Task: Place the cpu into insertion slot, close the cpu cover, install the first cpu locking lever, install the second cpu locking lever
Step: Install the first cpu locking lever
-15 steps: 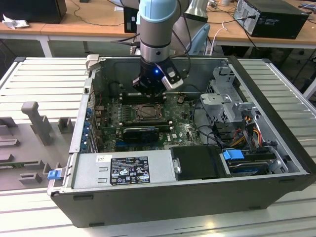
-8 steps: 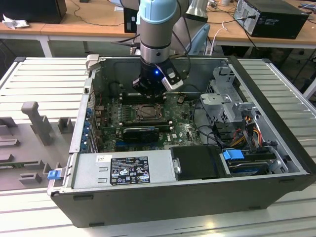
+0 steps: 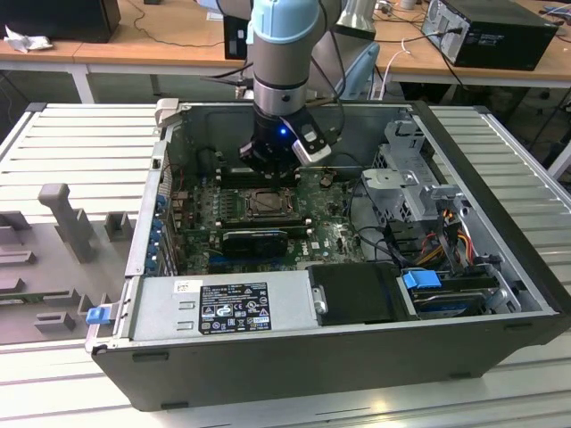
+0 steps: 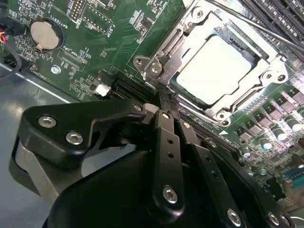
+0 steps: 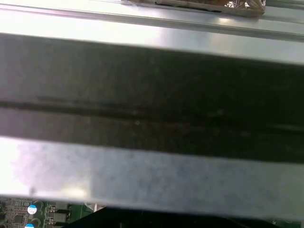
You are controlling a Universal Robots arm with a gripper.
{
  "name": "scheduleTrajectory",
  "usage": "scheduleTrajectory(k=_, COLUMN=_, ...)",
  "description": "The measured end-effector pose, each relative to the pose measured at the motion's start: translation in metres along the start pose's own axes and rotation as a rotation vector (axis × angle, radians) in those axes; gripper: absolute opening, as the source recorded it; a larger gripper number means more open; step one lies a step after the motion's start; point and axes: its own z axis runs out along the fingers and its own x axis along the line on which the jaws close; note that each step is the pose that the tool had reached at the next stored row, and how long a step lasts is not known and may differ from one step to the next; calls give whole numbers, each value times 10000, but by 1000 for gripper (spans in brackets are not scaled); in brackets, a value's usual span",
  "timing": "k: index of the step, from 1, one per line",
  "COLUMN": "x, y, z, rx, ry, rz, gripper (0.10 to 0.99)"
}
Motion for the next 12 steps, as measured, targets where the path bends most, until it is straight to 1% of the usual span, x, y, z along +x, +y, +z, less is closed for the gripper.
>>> scheduleTrajectory(k=1, x=-2, y=3, z=11, rx=-16, ry=-12, rz=-1, gripper=106)
scheduleTrajectory(k=4, x=0, y=-2, z=16, rx=19, ry=1, rz=0, gripper=106)
scheduleTrajectory(k=8, x=0, y=-1, z=12, rx=7, ry=-2, rz=1, gripper=106)
scheduleTrajectory(k=12, x=-4, y=13, z=-120, rx=4, ry=-2, rz=0, gripper=106)
